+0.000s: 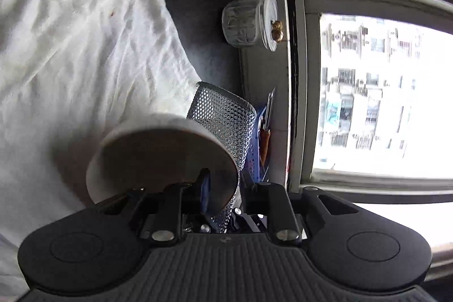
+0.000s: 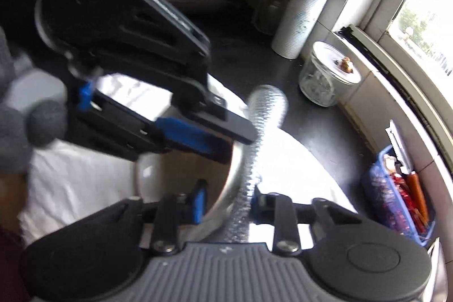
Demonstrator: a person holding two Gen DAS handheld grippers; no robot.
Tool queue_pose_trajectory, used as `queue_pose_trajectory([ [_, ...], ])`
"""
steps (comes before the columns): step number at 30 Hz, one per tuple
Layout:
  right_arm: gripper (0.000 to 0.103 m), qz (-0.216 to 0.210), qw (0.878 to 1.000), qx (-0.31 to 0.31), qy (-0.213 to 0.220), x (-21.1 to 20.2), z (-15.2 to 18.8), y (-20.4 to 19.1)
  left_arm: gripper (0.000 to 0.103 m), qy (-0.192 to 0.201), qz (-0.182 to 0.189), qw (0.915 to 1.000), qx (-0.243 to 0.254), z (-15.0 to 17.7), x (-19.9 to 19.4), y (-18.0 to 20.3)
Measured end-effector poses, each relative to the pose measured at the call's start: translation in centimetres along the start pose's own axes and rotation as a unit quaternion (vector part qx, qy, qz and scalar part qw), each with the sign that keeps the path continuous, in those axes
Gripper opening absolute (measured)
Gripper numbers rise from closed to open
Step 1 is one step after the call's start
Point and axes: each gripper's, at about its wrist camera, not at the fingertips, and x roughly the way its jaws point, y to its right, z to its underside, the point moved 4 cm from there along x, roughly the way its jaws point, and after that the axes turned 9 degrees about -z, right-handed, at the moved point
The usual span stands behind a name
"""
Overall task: Clean bowl
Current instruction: 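Tilt the bowl up with the left gripper while the right gripper brings the pad to its outside, then hold the tilted bowl with the left gripper while the right gripper scrubs its outer wall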
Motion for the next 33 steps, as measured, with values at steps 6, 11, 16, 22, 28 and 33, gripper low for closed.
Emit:
queue_pose_trajectory([
  [6,0.015,0.004,1.0,-0.026,0.004,-0.4,1.5,-0.1,0.044,-0.012,-0.11,0.9587,0.262,0.4,-2.9,4.1],
  [11,0.015,0.005,0.999,-0.053,0.005,-0.4,1.3,-0.5,0.044,0.006,-0.158,0.9313,0.328,1.0,-1.9,3.8],
  [16,0.015,0.006,0.996,-0.085,-0.008,-0.3,0.8,-1.1,0.021,0.025,-0.205,0.8967,0.392,1.6,-1.0,3.5],
  [22,0.016,-0.013,0.998,-0.066,-0.009,0.1,1.0,-0.9,0.009,0.047,-0.259,0.8459,0.464,2.2,0.0,3.3],
  [28,0.021,-0.046,0.998,-0.025,0.021,0.1,1.1,-0.9,0.018,0.049,-0.191,0.9552,0.22,1.4,-0.1,-1.5],
  [33,0.022,-0.046,0.999,-0.005,0.029,-0.5,0.9,-0.7,0.018,0.044,-0.108,0.9928,-0.03,0.5,-0.4,-5.8],
])
